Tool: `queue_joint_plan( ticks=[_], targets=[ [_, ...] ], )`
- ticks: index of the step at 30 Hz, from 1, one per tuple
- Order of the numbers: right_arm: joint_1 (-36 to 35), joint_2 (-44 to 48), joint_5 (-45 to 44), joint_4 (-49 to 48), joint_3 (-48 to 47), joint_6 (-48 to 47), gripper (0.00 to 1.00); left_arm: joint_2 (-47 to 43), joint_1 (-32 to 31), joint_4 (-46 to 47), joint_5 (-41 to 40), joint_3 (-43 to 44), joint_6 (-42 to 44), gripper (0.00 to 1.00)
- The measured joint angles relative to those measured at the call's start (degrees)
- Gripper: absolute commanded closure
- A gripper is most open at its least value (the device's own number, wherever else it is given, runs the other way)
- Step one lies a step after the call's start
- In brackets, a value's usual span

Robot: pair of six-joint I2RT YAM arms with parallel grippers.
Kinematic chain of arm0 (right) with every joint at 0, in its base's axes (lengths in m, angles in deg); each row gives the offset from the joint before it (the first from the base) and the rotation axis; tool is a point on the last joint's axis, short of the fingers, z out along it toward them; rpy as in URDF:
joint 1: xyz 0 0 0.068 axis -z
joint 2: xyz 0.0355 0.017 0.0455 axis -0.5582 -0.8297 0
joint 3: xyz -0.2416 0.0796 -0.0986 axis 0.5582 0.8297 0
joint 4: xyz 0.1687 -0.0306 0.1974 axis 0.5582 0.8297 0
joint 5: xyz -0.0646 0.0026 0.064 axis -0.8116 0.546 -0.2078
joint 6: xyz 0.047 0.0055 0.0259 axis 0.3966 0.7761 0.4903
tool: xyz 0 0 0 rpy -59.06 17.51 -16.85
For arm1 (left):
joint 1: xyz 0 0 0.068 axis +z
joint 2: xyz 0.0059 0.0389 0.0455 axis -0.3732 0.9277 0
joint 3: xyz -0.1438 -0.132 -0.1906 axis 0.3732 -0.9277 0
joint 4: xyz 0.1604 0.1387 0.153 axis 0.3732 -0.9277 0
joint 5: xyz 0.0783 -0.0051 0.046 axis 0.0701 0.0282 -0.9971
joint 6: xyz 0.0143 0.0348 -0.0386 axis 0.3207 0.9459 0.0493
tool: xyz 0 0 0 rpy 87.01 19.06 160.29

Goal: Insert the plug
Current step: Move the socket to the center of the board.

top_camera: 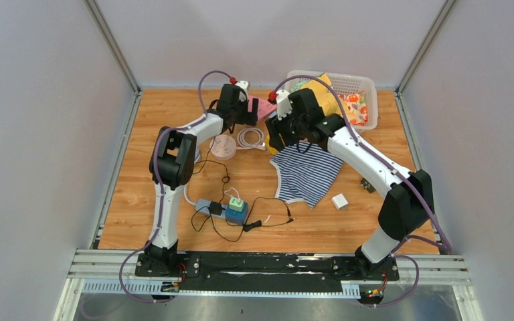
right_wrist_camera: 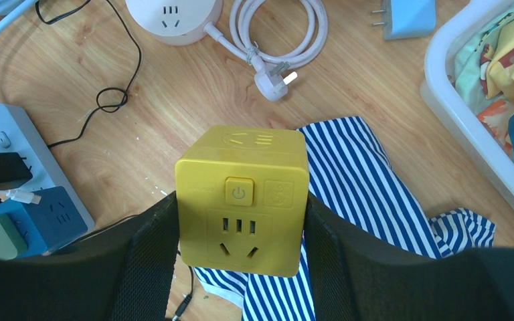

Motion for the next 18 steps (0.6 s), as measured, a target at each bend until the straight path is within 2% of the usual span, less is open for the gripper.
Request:
queue_joint_plan(
  ticks=[3, 7, 12, 18],
  targets=[
    [0.0, 1.1, -0.3, 0.0, 1.0, 0.1, 1.0, 0.7, 0.0, 0.0, -1.7, 5.6, -4.1, 0.18],
    [0.0, 2.6, -0.6, -0.1, 1.6, 0.3, 1.0, 3.6, 0.0, 0.9, -4.8, 14.3, -8.4, 0.19],
    [0.0, 4.3, -1.0, -0.1, 1.7, 0.3, 1.0, 11.8, -0.6, 1.4, -10.5, 25.2, -10.7, 0.19],
    [0.1, 5.9, -0.9, -0.2, 1.8, 0.3, 1.0, 20.3, -1.5, -1.4, -15.8, 30.9, -12.4, 0.23]
  ],
)
